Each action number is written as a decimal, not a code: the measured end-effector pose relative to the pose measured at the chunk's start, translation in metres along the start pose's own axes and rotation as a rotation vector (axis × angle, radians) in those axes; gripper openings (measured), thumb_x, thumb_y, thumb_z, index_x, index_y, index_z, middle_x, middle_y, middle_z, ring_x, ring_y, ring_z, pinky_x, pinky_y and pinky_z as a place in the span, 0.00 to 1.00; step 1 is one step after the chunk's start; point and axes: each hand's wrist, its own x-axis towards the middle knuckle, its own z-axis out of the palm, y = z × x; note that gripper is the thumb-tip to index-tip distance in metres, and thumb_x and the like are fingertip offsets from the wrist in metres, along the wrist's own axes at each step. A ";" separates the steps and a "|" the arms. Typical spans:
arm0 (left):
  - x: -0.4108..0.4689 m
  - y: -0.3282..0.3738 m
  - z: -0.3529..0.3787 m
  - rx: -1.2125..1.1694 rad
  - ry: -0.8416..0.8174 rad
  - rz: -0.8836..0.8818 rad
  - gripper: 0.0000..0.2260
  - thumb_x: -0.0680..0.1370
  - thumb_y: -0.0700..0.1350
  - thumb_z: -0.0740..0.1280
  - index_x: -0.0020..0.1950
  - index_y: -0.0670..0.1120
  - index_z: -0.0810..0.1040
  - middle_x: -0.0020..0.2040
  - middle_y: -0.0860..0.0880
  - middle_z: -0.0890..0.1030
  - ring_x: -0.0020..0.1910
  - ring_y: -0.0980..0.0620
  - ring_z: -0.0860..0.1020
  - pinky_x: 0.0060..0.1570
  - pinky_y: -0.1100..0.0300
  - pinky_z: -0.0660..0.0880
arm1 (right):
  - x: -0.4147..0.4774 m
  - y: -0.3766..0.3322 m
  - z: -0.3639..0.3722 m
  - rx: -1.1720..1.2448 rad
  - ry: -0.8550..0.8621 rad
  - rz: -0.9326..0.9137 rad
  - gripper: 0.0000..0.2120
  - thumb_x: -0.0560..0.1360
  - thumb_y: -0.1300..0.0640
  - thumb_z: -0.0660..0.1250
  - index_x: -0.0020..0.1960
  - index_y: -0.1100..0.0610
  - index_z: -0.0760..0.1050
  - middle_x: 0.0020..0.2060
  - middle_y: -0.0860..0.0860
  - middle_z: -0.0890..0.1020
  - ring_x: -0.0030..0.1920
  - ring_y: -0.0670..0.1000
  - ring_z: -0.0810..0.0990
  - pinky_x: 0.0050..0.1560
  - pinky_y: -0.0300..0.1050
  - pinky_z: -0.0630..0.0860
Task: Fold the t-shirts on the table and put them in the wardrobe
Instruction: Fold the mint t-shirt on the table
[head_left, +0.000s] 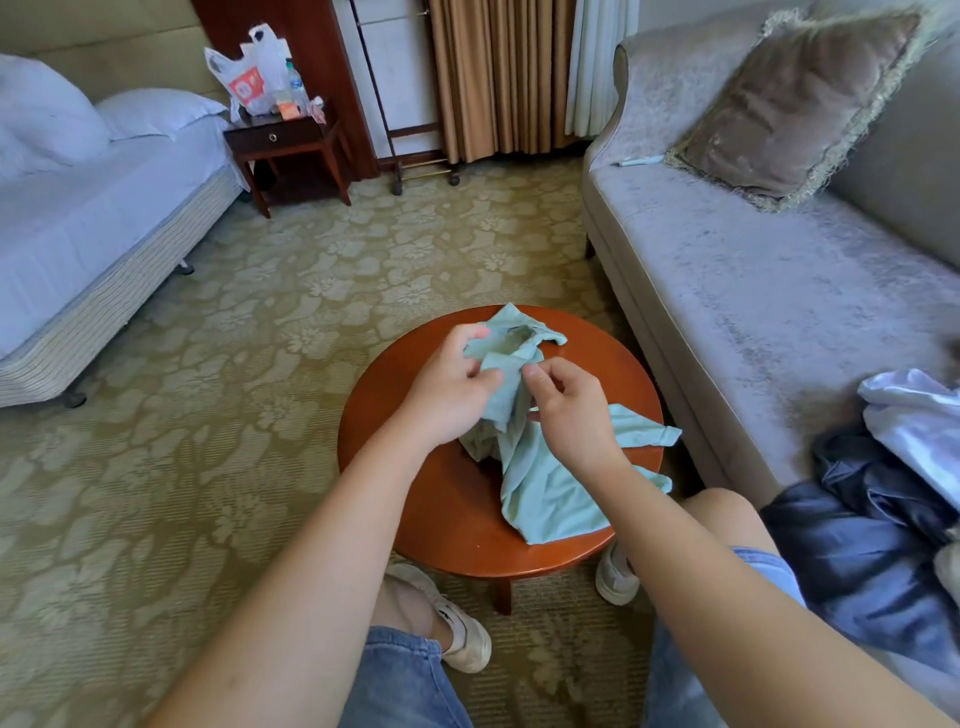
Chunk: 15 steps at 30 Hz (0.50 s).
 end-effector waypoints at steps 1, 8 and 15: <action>-0.002 -0.002 0.001 -0.025 -0.003 0.008 0.15 0.80 0.42 0.64 0.66 0.55 0.69 0.52 0.49 0.82 0.51 0.47 0.82 0.55 0.49 0.78 | 0.000 0.000 -0.002 0.010 -0.004 0.004 0.13 0.80 0.55 0.63 0.38 0.56 0.75 0.32 0.48 0.77 0.38 0.51 0.77 0.49 0.62 0.78; -0.007 -0.004 0.010 -0.105 0.134 0.090 0.10 0.81 0.39 0.61 0.46 0.54 0.75 0.44 0.45 0.81 0.39 0.53 0.75 0.42 0.57 0.70 | -0.003 0.006 0.004 0.040 0.084 0.062 0.06 0.81 0.55 0.60 0.51 0.53 0.75 0.48 0.47 0.79 0.51 0.50 0.79 0.57 0.56 0.77; -0.006 0.000 0.015 -0.271 0.141 0.038 0.11 0.80 0.39 0.63 0.49 0.54 0.80 0.55 0.50 0.81 0.54 0.53 0.80 0.50 0.56 0.79 | -0.027 0.007 0.004 0.078 0.049 -0.047 0.08 0.78 0.60 0.66 0.56 0.54 0.75 0.52 0.48 0.78 0.51 0.41 0.76 0.49 0.28 0.70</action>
